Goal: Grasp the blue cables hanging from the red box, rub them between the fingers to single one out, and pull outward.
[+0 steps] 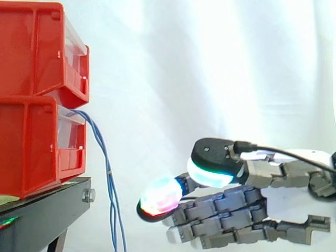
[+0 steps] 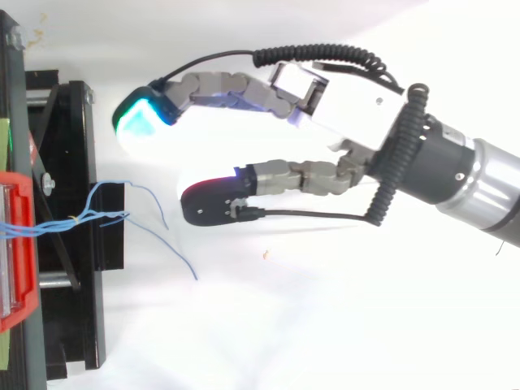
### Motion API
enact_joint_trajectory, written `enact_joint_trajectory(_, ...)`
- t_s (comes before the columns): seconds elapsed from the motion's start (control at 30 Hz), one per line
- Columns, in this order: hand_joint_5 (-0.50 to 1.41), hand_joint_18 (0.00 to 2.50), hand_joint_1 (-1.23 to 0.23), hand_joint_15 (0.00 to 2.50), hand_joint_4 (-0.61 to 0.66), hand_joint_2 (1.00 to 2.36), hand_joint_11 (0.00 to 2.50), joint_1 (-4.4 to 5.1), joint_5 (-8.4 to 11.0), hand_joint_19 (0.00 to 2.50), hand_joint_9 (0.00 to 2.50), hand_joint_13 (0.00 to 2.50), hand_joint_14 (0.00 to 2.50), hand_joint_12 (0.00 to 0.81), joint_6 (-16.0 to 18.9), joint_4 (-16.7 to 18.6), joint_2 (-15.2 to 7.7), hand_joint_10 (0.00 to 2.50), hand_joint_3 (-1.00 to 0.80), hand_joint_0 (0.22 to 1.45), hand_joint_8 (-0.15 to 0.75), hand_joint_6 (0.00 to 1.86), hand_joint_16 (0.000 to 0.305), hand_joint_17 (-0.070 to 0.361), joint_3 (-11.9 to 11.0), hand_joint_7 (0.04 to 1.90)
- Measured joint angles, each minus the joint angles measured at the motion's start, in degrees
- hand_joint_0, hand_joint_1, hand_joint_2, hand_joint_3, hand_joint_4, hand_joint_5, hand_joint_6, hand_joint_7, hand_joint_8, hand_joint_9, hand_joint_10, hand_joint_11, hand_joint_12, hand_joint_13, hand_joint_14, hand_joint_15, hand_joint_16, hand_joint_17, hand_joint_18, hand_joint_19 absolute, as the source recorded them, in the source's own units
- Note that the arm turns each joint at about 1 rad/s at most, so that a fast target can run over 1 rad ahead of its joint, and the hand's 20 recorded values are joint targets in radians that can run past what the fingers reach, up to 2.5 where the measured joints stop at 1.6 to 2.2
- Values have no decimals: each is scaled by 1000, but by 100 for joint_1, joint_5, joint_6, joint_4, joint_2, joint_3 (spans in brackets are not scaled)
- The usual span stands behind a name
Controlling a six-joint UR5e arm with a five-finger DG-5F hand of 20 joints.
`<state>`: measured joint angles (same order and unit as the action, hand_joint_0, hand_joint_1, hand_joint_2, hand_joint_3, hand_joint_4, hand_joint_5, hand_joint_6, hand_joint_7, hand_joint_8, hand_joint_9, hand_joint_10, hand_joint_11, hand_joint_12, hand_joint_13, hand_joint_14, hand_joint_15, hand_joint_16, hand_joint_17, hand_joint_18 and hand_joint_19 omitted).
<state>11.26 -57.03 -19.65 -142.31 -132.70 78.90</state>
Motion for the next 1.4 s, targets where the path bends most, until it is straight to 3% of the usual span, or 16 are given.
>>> enact_joint_trajectory(0.13,-185,61,-643,204,223,1008,77,-14,-85,140,426,277,9,308,36,36,-239,3,-379,548,258,502,35,79,-242,769)
enact_joint_trajectory(0.3,-183,62,-643,201,226,1008,81,-17,-156,145,434,280,8,307,78,110,-355,3,-378,547,257,502,35,78,-373,767)
enact_joint_trajectory(0.7,-179,68,-642,203,227,1008,83,-25,-160,149,459,287,9,305,-291,721,-446,2,-380,547,262,502,35,78,-393,765)
enact_joint_trajectory(1.17,-175,93,-641,201,236,1008,96,-8,-191,164,486,306,9,305,-312,819,-529,3,-377,550,265,502,35,78,-393,765)
enact_joint_trajectory(1.27,-175,99,-640,201,238,1008,90,30,-186,170,490,308,9,306,-327,908,-626,3,-377,550,266,502,34,77,-417,766)
enact_joint_trajectory(1.4,-176,100,-640,202,233,1009,105,57,-186,169,496,312,10,305,-276,1286,-916,4,-377,550,265,502,34,77,-473,765)
